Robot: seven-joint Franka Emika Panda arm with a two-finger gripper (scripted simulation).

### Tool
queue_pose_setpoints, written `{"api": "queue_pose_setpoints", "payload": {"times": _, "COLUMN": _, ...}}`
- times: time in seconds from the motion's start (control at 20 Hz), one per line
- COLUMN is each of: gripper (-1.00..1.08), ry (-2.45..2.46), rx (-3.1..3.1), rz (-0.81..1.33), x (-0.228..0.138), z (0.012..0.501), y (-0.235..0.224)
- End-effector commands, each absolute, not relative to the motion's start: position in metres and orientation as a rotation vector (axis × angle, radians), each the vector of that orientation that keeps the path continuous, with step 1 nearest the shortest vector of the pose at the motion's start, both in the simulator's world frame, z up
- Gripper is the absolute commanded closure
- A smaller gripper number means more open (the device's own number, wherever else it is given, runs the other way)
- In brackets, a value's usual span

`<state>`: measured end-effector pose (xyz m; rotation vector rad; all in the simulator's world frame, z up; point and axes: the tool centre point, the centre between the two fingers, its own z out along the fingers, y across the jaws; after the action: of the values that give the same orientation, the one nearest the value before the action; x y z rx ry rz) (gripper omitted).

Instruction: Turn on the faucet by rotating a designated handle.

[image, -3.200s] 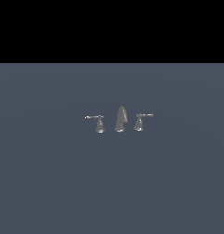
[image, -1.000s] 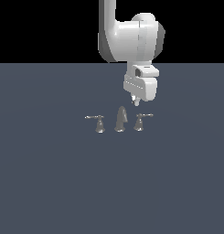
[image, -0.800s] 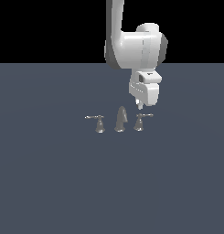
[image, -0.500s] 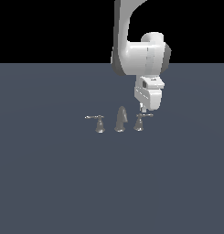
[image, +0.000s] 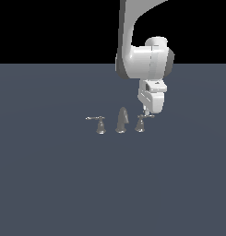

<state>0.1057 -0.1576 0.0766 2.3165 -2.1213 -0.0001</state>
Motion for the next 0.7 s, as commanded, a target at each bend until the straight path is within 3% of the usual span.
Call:
{"api": "queue_pose_setpoints", "payload": {"times": 0.0, "gripper": 1.08, "ry": -2.122, "rx": 2.316, "rz": 0.000, "x": 0.106, "z": 0.077, "y": -0.158}}
{"api": "queue_pose_setpoints", "payload": {"times": 0.65, "gripper": 1.08, "ry": -2.122, "rx": 2.316, "rz": 0.000, "x": 0.070, "z": 0.077, "y": -0.179}}
